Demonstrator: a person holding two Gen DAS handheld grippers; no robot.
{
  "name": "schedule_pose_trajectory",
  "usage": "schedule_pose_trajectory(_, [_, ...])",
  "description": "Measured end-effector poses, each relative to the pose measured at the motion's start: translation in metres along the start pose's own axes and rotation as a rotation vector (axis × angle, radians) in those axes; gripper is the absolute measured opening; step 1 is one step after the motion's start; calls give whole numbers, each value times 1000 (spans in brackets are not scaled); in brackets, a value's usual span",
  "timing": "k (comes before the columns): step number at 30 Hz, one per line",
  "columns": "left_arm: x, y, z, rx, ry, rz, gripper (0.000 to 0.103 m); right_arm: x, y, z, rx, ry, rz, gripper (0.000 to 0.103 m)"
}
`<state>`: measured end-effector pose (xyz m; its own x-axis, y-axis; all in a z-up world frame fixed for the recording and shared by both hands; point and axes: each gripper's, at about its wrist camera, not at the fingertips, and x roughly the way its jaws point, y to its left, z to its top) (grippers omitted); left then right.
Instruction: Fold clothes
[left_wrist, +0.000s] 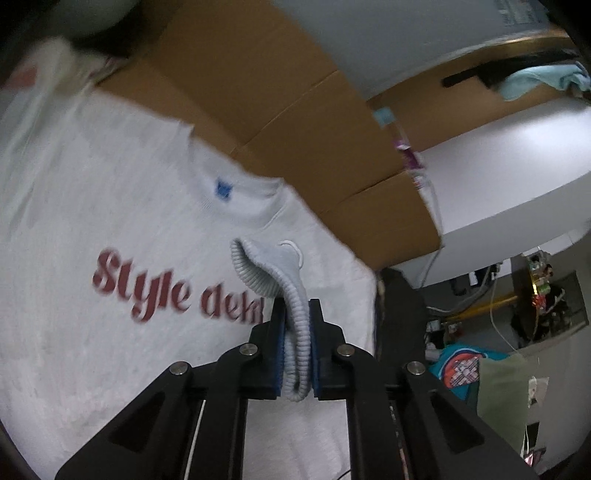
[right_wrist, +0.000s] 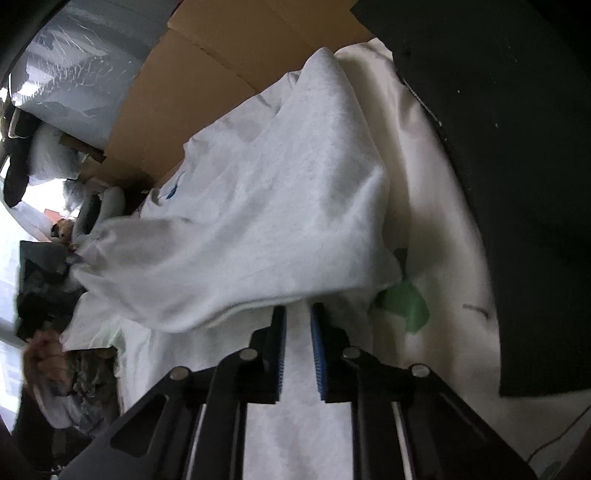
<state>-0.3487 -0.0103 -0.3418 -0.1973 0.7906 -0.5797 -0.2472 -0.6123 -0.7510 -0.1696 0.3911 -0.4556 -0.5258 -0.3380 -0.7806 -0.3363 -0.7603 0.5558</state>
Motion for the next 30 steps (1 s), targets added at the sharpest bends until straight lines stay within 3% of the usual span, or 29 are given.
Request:
schedule_pose_trajectory(17, [-22,-97,90,231,-43,-2,9,6,-12,2,47,-57,-49,4])
schedule_pose_trajectory(24, [-27,-95,86,230,-50,12,9,1,-19,-5,68,-84,-77,0])
schedule_pose_trajectory(30, [-33,-57,67,147,-62,39,9,-14,-12,-11,30,-72,-113,2])
